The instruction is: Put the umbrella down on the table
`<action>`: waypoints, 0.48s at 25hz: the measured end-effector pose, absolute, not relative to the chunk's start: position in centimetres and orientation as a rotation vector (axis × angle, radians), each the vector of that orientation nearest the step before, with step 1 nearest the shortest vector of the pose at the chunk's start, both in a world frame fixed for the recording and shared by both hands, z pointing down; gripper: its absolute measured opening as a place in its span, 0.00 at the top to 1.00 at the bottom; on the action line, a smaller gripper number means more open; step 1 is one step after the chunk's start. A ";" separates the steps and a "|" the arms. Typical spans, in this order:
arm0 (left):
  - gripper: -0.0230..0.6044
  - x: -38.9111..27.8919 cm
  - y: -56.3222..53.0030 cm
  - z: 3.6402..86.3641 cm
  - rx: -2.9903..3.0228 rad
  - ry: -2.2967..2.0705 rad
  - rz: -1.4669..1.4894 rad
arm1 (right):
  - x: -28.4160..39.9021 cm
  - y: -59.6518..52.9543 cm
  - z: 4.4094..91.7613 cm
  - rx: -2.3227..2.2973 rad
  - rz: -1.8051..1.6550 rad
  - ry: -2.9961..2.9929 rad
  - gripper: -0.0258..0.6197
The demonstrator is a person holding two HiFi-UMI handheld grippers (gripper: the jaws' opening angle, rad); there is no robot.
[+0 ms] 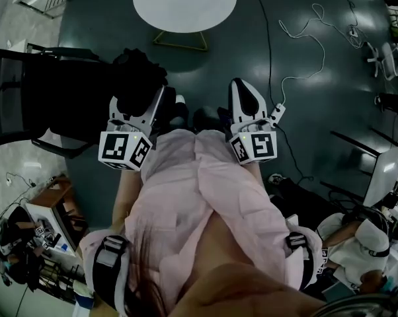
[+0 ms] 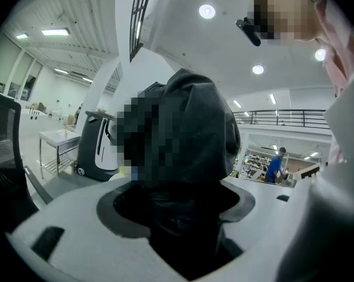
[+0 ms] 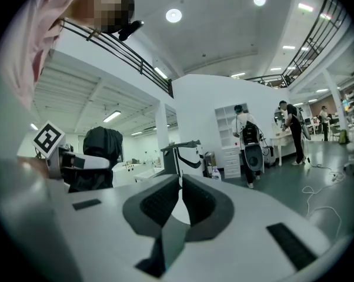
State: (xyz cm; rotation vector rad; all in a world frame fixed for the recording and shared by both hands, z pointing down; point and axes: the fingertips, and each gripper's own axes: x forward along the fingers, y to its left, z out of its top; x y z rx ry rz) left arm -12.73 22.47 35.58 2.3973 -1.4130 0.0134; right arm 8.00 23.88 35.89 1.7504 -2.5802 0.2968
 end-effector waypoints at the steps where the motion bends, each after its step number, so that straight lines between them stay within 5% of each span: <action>1: 0.46 -12.9 21.2 35.5 2.400 -1.409 0.010 | 7.8 22.8 35.8 1.748 0.287 -2.575 0.91; 12: 0.46 -13.2 16.0 36.8 2.343 -1.429 0.009 | 7.5 17.2 37.0 1.694 0.317 -2.564 0.91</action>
